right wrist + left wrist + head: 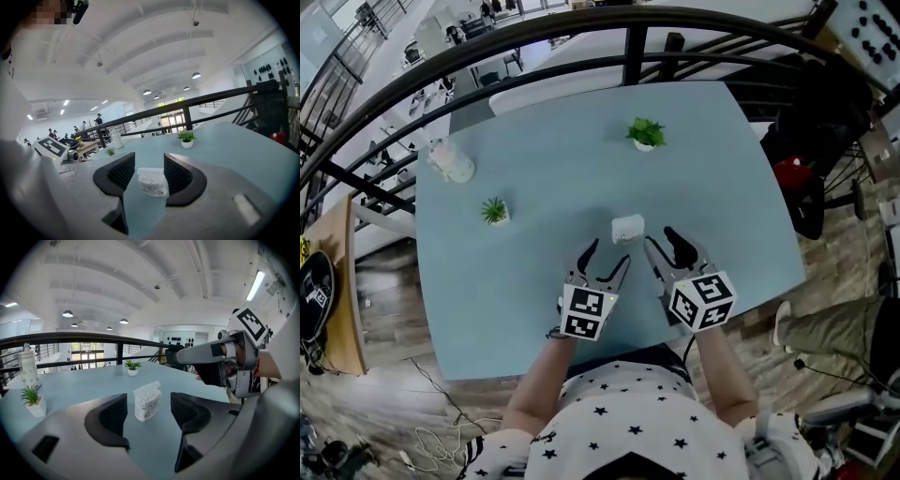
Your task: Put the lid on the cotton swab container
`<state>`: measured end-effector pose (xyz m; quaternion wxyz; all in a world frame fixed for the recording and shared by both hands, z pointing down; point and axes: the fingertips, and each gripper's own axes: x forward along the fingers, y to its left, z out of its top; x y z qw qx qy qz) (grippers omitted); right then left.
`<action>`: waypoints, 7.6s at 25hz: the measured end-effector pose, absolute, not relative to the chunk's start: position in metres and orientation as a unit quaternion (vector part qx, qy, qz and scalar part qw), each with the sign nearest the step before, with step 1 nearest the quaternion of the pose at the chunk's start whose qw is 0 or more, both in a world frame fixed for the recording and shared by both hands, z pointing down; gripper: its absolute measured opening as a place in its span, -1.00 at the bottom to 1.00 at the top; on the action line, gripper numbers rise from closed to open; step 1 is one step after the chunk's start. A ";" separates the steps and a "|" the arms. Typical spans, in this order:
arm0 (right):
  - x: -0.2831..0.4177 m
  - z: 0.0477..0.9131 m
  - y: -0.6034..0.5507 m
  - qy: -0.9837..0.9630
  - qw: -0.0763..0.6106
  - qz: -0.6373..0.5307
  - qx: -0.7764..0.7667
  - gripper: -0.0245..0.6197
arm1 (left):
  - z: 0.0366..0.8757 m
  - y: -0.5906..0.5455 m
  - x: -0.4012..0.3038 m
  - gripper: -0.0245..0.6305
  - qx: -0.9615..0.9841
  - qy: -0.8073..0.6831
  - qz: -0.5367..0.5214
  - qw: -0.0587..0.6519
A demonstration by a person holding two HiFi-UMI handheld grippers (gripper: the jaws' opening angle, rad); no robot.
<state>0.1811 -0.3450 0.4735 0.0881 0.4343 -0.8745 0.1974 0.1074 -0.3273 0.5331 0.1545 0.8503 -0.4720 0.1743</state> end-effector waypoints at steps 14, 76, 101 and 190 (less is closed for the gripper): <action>0.179 0.505 -0.380 -0.868 0.104 0.221 0.433 -0.38 | 0.582 -0.367 0.127 -0.05 0.856 -0.451 0.200 0.151; 0.158 0.560 -0.394 -0.858 0.170 0.254 0.413 -0.38 | 0.609 -0.383 0.136 -0.14 0.865 -0.432 0.219 0.135; 0.144 0.560 -0.370 -0.851 0.194 0.257 0.415 -0.38 | 0.609 -0.360 0.122 -0.15 0.862 -0.428 0.240 0.131; -0.074 0.460 -0.009 -0.868 0.103 0.154 0.461 -0.90 | 0.480 -0.003 -0.160 -0.90 0.876 -0.439 0.118 0.160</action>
